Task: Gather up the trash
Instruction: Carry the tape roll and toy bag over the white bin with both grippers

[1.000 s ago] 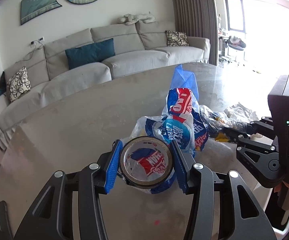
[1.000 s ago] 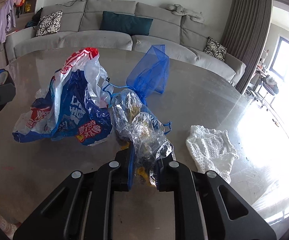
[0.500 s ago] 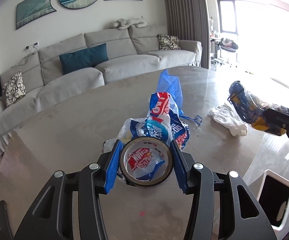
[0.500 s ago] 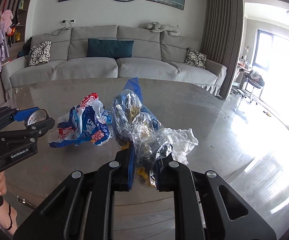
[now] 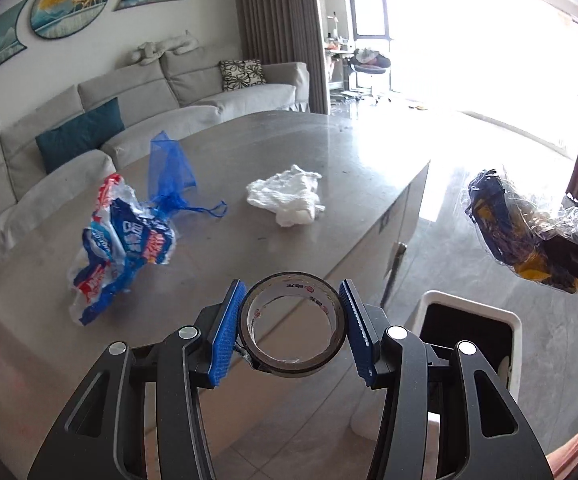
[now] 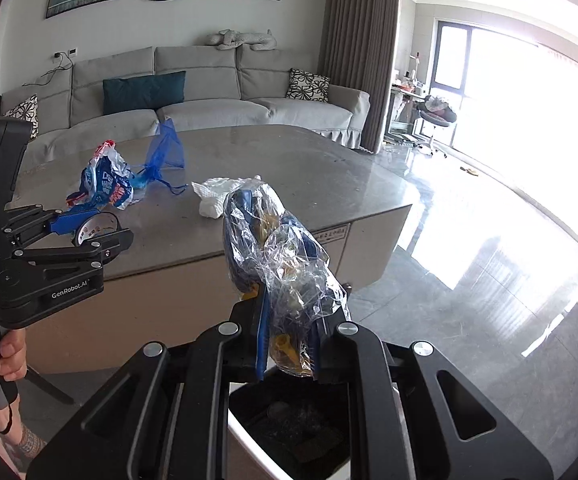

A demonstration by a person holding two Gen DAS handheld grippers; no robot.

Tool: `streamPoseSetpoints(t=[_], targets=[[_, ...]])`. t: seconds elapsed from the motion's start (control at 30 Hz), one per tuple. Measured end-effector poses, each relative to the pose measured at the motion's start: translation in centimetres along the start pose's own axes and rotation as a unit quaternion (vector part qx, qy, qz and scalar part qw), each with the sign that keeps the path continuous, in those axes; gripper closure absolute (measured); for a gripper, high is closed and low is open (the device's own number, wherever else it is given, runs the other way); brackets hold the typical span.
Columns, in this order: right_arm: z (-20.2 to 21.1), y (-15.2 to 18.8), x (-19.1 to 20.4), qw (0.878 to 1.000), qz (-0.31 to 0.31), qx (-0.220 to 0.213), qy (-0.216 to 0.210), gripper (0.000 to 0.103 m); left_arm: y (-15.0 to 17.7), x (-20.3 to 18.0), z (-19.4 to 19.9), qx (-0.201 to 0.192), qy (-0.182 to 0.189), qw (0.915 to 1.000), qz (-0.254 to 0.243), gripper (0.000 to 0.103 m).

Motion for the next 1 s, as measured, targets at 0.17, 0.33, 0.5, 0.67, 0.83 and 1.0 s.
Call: streamPoseSetpoints(t=[0.17, 0.33, 0.5, 0.67, 0.83, 1.0], targets=[[0.3, 3.6, -4.4, 0.999, -0.024, 0.021, 0.031, 0.086, 2.4, -8.2, -3.8, 0.046, 0.062, 0.9962, -0.039, 0.053], [-0.4, 6.1, -5.9, 0.998, -0.045, 0.034, 0.036, 0.086, 4.2, -13.0, -6.0, 0.068, 0.086, 0.9913, -0.073, 0.053], [-1.4, 8.1, -6.5, 0.997, -0.058, 0.046, 0.033, 0.086, 5.2, -14.6, -7.7, 0.088, 0.088, 0.9879, -0.093, 0.053], [-2.2, 8.9, -7.1, 0.996, -0.063, 0.051, 0.033, 0.086, 5.7, -15.1, -9.0, 0.099, 0.085, 0.9864, -0.1, 0.053], [-2.7, 9.1, -7.4, 0.996, -0.061, 0.05, 0.034, 0.086, 6.2, -16.0, -10.2, 0.108, 0.084, 0.9848, -0.106, 0.053], [-3.4, 9.1, -7.6, 0.996, -0.059, 0.054, 0.035, 0.086, 6.9, -16.8, -11.4, 0.118, 0.089, 0.9823, -0.115, 0.053]])
Point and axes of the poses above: each gripper's, at about its wrist camera, not at the fingertips, and z roughly against the way its jaws point, x to its left, y to its underside, the point moved 9 cm from there along -z, roughly the way its jaws point, and after that the axes turned 15 degrees about y, right-handed, at the moved point
